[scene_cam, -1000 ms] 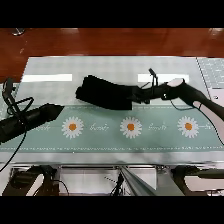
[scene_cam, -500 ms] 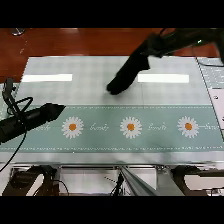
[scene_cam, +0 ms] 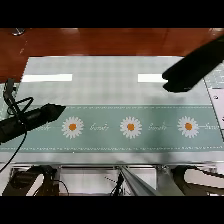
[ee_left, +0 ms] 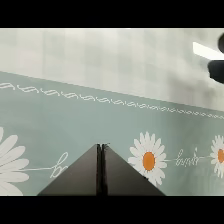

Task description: Fold the shirts.

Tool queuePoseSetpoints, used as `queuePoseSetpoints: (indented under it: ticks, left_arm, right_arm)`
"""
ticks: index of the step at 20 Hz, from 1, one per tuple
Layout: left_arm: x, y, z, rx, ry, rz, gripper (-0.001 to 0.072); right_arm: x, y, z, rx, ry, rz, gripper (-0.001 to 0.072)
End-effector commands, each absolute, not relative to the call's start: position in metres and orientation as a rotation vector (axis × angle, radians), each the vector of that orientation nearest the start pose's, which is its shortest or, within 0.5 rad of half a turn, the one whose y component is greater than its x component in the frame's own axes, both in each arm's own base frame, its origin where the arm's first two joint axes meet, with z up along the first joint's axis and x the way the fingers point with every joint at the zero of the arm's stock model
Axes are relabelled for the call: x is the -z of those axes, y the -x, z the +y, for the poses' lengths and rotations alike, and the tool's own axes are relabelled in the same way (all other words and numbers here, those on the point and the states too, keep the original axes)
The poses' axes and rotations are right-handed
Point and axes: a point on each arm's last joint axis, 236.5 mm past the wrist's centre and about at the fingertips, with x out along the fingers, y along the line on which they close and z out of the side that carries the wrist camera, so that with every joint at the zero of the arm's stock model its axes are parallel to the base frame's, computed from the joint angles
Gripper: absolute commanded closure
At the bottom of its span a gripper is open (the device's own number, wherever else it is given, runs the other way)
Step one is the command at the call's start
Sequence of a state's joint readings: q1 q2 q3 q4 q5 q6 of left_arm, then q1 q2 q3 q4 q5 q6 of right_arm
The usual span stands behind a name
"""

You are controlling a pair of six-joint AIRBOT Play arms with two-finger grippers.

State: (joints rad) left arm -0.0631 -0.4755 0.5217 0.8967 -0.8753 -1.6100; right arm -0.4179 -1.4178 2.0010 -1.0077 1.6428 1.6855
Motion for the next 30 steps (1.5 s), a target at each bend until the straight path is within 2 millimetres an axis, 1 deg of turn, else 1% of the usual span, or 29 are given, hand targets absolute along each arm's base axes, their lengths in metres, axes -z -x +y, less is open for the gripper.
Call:
queuePoseSetpoints:
  ticks: [1,2,3,4,6,8,11,12,13,14,15,16,17,18,19,20,21,22,23,24,25,26,27,28,29,30]
  left_arm:
    - [-0.084,-0.264,-0.13,0.351,0.633,0.825,0.0682]
    - [-0.084,-0.264,-0.13,0.351,0.633,0.825,0.0682]
    - [-0.084,-0.264,-0.13,0.351,0.633,0.825,0.0681]
    - [-0.084,-0.264,-0.13,0.351,0.633,0.825,0.0681]
    - [-0.084,-0.264,-0.13,0.351,0.633,0.825,0.0681]
    - [-0.084,-0.264,-0.13,0.351,0.633,0.825,0.0681]
    - [-0.084,-0.264,-0.13,0.351,0.632,0.825,0.0681]
    - [-0.084,-0.264,-0.13,0.351,0.632,0.825,0.0682]
    - [-0.084,-0.264,-0.13,0.35,0.633,0.824,0.0681]
    - [-0.084,-0.265,-0.13,0.35,0.633,0.822,0.0682]
    - [-0.084,-0.265,-0.13,0.35,0.633,0.821,0.0681]
    - [-0.084,-0.265,-0.13,0.35,0.633,0.821,0.0681]
    - [-0.084,-0.265,-0.13,0.35,0.633,0.821,0.0681]
    - [-0.085,-0.265,-0.13,0.349,0.633,0.821,0.0682]
    - [-0.086,-0.267,-0.129,0.347,0.634,0.812,0.0681]
    - [-0.089,-0.271,-0.127,0.34,0.638,0.79,0.0681]
    - [-0.097,-0.277,-0.127,0.339,0.663,0.753,0.0681]
    - [-0.111,-0.282,-0.128,0.349,0.693,0.713,0.0681]
    - [-0.126,-0.288,-0.129,0.364,0.691,0.667,0.0682]
    - [-0.143,-0.297,-0.127,0.379,0.652,0.614,0.0682]
    - [-0.16,-0.307,-0.126,0.386,0.623,0.572,0.0682]
    - [-0.178,-0.32,-0.127,0.402,0.586,0.547,0.0682]
    - [-0.197,-0.334,-0.131,0.425,0.559,0.537,0.0682]
    - [-0.216,-0.346,-0.139,0.464,0.541,0.541,0.0682]
    - [-0.235,-0.359,-0.153,0.523,0.501,0.557,0.0682]
    - [-0.248,-0.367,-0.169,0.589,0.441,0.576,0.0682]
  right_arm:
    - [-0.233,-0.353,-0.116,0.138,-0.646,1.074,0.0691]
    - [-0.228,-0.338,-0.132,0.209,-0.653,1.094,0.0691]
    - [-0.228,-0.326,-0.143,0.258,-0.666,1.085,0.0691]
    - [-0.225,-0.311,-0.151,0.306,-0.688,1.086,0.0691]
    - [-0.213,-0.279,-0.164,0.398,-0.745,1.101,0.0691]
    - [-0.194,-0.24,-0.18,0.531,-0.801,1.125,0.0691]
    - [-0.17,-0.172,-0.205,0.785,-0.861,1.131,0.0691]
    - [-0.162,-0.149,-0.209,0.871,-0.867,1.142,0.0691]
    - [-0.154,-0.123,-0.211,0.968,-0.877,1.16,0.069]
    - [-0.148,-0.102,-0.211,1.062,-0.893,1.164,0.0689]
    - [-0.142,-0.082,-0.21,1.154,-0.899,1.161,0.064]
    - [-0.136,-0.064,-0.207,1.23,-0.902,1.172,0.0436]
    - [-0.13,-0.05,-0.203,1.276,-0.89,1.199,0.0177]
    - [-0.125,-0.048,-0.2,1.277,-0.893,1.208,0.0075]
    - [-0.123,-0.048,-0.198,1.273,-0.896,1.214,0.0075]
    - [-0.122,-0.054,-0.2,1.253,-0.898,1.195,0.0075]
    - [-0.124,-0.067,-0.206,1.219,-0.891,1.144,0.0076]
    - [-0.129,-0.088,-0.212,1.154,-0.883,1.069,0.009]
    - [-0.141,-0.123,-0.216,1.031,-0.874,0.959,0.021]
    - [-0.16,-0.169,-0.212,0.837,-0.844,0.839,0.0549]
    - [-0.187,-0.216,-0.203,0.641,-0.812,0.702,0.0691]
    - [-0.218,-0.264,-0.187,0.469,-0.841,0.55,0.0691]
    - [-0.244,-0.301,-0.164,0.307,-0.858,0.455,0.0692]
    - [-0.262,-0.334,-0.131,0.144,-0.824,0.417,0.0692]
    - [-0.268,-0.36,-0.087,-0.004,-0.747,0.441,0.0692]
    - [-0.261,-0.38,-0.039,-0.122,-0.653,0.498,0.0692]
